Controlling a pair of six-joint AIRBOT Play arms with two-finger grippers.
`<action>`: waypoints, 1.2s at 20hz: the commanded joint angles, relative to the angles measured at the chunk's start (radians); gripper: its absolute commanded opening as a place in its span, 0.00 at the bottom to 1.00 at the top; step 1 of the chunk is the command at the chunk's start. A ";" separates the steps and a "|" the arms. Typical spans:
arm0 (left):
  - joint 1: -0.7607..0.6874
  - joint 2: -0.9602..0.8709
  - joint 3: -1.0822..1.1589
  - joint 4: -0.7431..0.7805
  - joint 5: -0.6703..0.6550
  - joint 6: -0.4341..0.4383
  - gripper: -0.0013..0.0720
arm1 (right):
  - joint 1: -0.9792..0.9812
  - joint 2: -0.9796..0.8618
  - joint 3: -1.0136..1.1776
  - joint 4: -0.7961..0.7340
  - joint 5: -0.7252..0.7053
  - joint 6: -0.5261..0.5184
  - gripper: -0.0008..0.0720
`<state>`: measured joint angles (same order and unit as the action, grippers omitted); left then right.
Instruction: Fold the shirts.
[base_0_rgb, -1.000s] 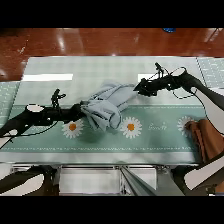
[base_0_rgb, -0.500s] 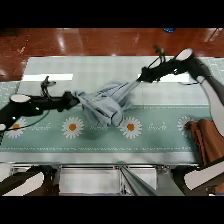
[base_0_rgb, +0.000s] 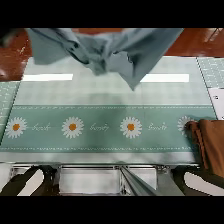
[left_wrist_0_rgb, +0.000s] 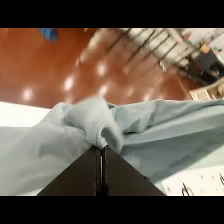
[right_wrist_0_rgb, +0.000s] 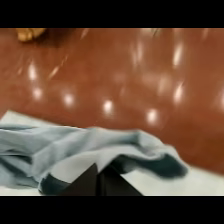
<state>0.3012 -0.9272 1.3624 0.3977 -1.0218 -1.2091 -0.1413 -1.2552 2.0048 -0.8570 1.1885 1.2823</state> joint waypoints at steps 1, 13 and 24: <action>0.064 0.079 0.223 0.013 -0.001 -0.019 0.04 | -0.062 0.211 0.047 -0.107 0.007 -0.005 0.04; 0.210 0.409 0.244 0.650 -0.121 -0.177 0.04 | -0.082 0.608 -0.160 -0.559 0.270 0.148 0.04; 0.103 0.341 -0.655 0.434 -0.012 -0.214 0.04 | -0.082 0.541 -1.114 -0.365 -0.024 0.087 0.04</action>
<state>0.4438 -0.5472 0.9638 0.9638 -1.1576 -1.4296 -0.2234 -0.6388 1.0969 -1.2823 1.3308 1.4082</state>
